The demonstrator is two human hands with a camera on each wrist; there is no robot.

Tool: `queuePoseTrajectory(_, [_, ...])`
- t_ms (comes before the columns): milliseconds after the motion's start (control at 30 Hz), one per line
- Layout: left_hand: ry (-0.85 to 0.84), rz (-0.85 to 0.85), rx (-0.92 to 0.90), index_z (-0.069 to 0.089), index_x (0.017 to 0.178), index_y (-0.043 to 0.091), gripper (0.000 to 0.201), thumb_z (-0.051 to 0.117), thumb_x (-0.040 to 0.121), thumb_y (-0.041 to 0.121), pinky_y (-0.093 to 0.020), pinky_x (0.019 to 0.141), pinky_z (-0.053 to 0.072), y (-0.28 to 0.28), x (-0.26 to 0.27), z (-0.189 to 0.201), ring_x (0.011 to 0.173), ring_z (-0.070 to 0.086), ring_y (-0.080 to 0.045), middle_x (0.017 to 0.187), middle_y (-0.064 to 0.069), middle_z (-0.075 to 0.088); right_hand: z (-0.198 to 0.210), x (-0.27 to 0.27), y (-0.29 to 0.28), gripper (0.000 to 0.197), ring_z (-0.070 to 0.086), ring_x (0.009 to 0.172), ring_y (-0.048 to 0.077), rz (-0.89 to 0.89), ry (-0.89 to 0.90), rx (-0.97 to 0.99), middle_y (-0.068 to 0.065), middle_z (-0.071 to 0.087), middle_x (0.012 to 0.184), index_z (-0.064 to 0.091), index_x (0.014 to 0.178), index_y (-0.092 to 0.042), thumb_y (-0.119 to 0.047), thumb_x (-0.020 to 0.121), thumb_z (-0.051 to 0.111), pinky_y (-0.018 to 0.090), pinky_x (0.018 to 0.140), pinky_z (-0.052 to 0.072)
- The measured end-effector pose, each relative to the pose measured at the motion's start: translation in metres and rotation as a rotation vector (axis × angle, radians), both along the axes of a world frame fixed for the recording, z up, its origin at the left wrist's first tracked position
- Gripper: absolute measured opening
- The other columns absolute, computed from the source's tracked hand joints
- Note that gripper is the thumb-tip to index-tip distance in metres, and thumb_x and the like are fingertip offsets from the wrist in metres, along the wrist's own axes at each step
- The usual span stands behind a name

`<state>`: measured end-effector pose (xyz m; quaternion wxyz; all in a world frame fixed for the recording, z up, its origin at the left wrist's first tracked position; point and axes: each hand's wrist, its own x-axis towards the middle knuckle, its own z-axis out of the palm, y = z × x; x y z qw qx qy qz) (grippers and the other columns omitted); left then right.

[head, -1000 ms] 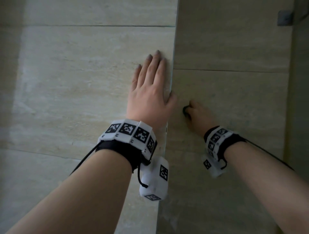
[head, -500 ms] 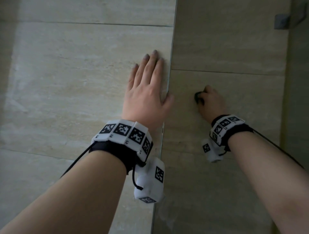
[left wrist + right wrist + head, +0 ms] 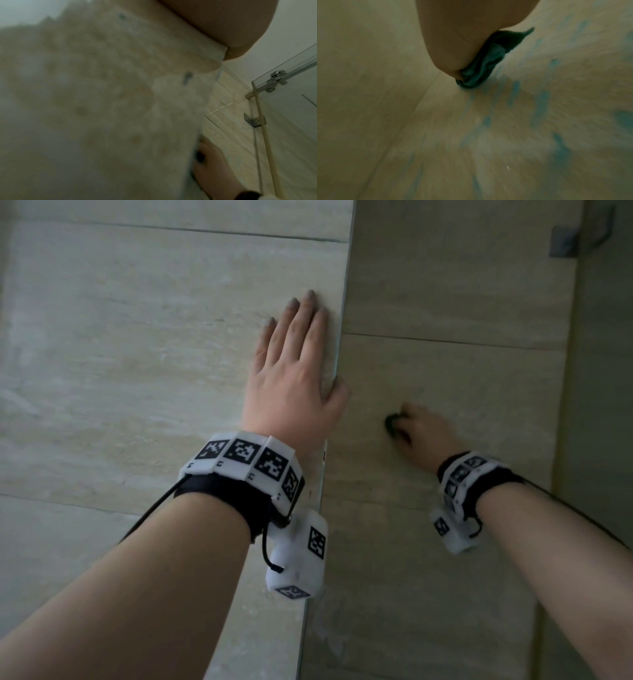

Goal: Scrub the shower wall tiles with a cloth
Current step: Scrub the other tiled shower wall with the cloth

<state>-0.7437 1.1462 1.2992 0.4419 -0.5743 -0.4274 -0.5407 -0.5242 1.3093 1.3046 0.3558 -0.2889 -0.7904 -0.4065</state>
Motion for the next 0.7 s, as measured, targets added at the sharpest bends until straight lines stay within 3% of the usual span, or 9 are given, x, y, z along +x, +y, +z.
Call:
queuePoseTrajectory(100, [0.001, 0.004, 0.005, 0.028, 0.149, 0.007, 0.073, 0.048, 0.086, 0.038, -0.037, 0.121, 0.005, 0.0, 0.0, 0.0, 0.147, 0.014, -0.022, 0.159, -0.008, 0.021, 0.018, -0.005, -0.002, 0.013, 0.053, 0.075, 0.037, -0.078, 0.231, -0.029, 0.021, 0.052, 0.092, 0.067, 0.088, 0.007, -0.003, 0.088, 0.058, 0.04, 0.059, 0.043])
queuePoseTrajectory(167, [0.004, 0.0, 0.0, 0.027, 0.15, 0.007, 0.073, 0.048, 0.086, 0.038, -0.037, 0.121, 0.004, 0.0, 0.0, 0.0, 0.147, 0.014, -0.023, 0.159, -0.008, 0.02, 0.007, -0.013, -0.001, 0.012, 0.054, 0.071, 0.037, -0.03, 0.249, -0.035, 0.022, 0.053, 0.089, 0.066, 0.082, 0.008, -0.001, 0.087, 0.059, 0.04, 0.058, 0.044])
queuePoseTrajectory(300, [-0.001, 0.008, -0.015, 0.024, 0.151, 0.008, 0.074, 0.046, 0.087, 0.038, -0.034, 0.121, 0.001, -0.002, 0.0, 0.0, 0.148, 0.01, -0.021, 0.16, -0.007, 0.017, -0.04, -0.015, 0.004, 0.009, 0.051, 0.058, 0.03, 0.036, -0.194, -0.012, 0.017, 0.055, 0.084, 0.064, 0.076, 0.004, -0.002, 0.08, 0.069, 0.037, 0.048, 0.047])
queuePoseTrajectory(400, [0.0, 0.006, -0.019, 0.024, 0.15, 0.007, 0.074, 0.046, 0.087, 0.038, -0.035, 0.121, 0.002, -0.002, 0.001, 0.0, 0.148, 0.011, -0.021, 0.159, -0.008, 0.018, -0.027, -0.008, 0.008, 0.008, 0.053, 0.057, 0.029, 0.012, -0.32, 0.0, 0.016, 0.057, 0.084, 0.067, 0.081, 0.001, -0.004, 0.079, 0.072, 0.035, 0.048, 0.047])
queuePoseTrajectory(567, [0.007, 0.008, -0.007, 0.025, 0.15, 0.007, 0.074, 0.043, 0.086, 0.04, -0.034, 0.121, 0.002, 0.0, 0.0, 0.0, 0.148, 0.011, -0.021, 0.159, -0.007, 0.018, 0.025, -0.003, 0.007, 0.008, 0.055, 0.071, 0.04, -0.037, 0.3, 0.047, 0.023, 0.056, 0.089, 0.069, 0.085, 0.007, 0.004, 0.08, 0.064, 0.043, 0.06, 0.045])
queuePoseTrajectory(633, [0.009, 0.005, -0.007, 0.025, 0.15, 0.007, 0.074, 0.042, 0.086, 0.04, -0.034, 0.121, 0.002, -0.001, 0.0, 0.0, 0.148, 0.011, -0.02, 0.159, -0.007, 0.018, 0.021, -0.013, 0.006, 0.011, 0.055, 0.075, 0.041, -0.038, 0.304, 0.046, 0.024, 0.058, 0.092, 0.07, 0.088, 0.007, 0.007, 0.079, 0.063, 0.043, 0.064, 0.042])
queuePoseTrajectory(700, [0.006, -0.003, -0.005, 0.026, 0.15, 0.007, 0.074, 0.044, 0.086, 0.039, -0.035, 0.121, 0.003, -0.001, 0.0, 0.0, 0.148, 0.012, -0.021, 0.159, -0.007, 0.019, 0.004, -0.025, 0.006, 0.016, 0.055, 0.075, 0.04, -0.004, 0.135, 0.054, 0.021, 0.061, 0.094, 0.072, 0.09, 0.002, 0.007, 0.076, 0.066, 0.042, 0.067, 0.043])
